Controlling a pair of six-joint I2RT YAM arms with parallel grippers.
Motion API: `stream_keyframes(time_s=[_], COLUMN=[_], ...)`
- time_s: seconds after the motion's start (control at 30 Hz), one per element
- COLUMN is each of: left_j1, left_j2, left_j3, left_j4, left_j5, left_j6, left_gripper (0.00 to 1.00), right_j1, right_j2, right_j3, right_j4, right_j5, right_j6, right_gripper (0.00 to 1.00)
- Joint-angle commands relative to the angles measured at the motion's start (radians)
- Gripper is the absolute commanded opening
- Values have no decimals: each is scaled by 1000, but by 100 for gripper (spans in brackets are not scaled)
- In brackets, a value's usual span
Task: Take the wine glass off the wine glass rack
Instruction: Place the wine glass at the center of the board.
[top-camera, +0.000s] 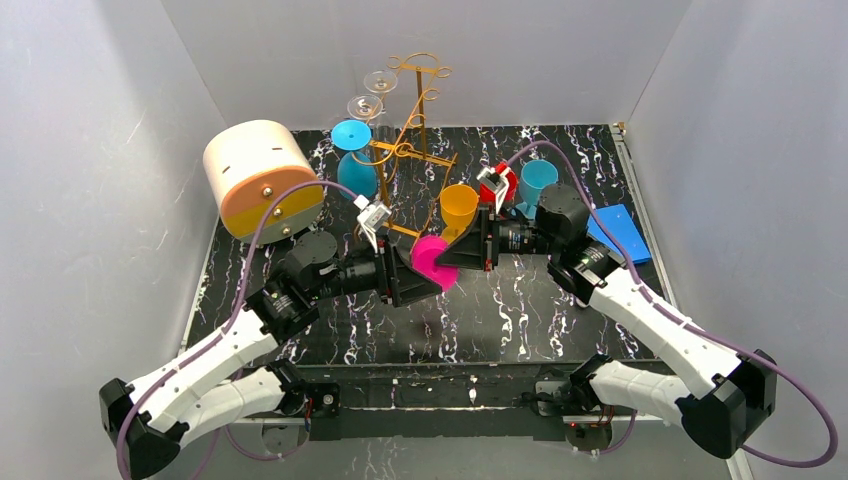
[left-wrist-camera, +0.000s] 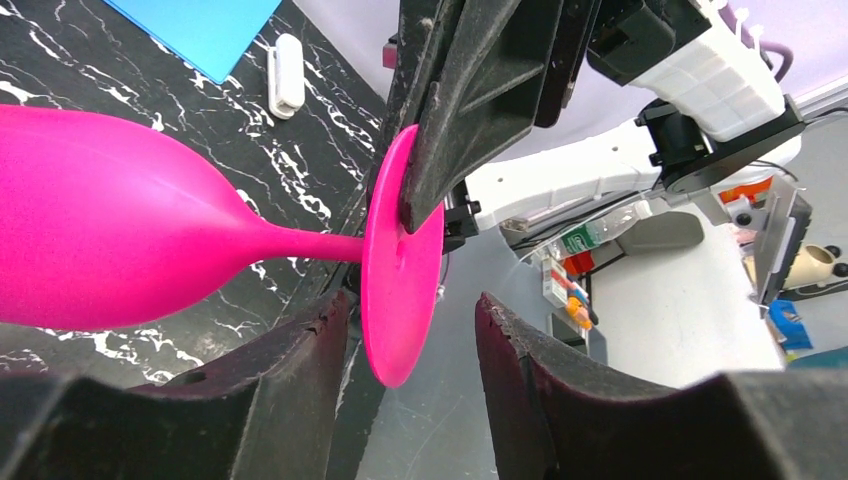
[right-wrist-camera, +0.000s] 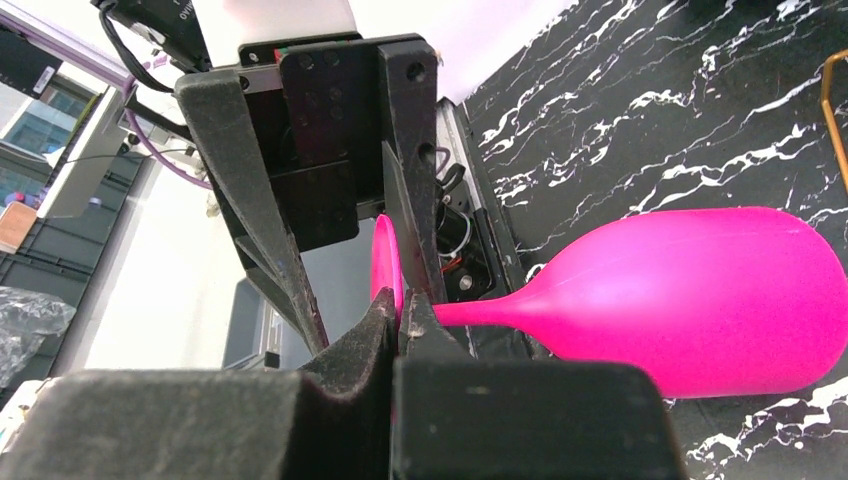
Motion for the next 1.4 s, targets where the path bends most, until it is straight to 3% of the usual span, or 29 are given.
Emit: stream_keyframes(time_s=[0.0,0.07,0.27,0.5,0.63,0.8,1.0,1.2,1.37], left_j1=[-5,-5,-5,-5,-6,-5,-5,-5,-5], left_j2=[27,50,65,22,11,10,12,-21,-26], left_j3=[-3,-4,-15,-9,-3,-4,-8,-27,-11], left_j4=[76,108,127,55,36,64,87,101,30], left_j5=[53,66,54,9,1,0,18,1,27], left_j6=[-44,-46,-58,-12,3,-4,3,34,109], left_gripper=[47,44,23,18,27,6,0,0,0], right_j1=[16,20,31,30,31,31,32,31,31], right_j2=[-31,-34,-43,-59,-65,-74,-74,-69,-89], right_j3=[-24,-29,-43,-67,-73,-82,-87,-78,-69], right_j4=[115,118,128,144,148,151,157,156,139], right_j5=[20,25,38,63,73,80,82,90,153], right_j6=[17,11,1,6,6,13,16,27,12], right_gripper=[1,1,1,1,1,1,1,31,46])
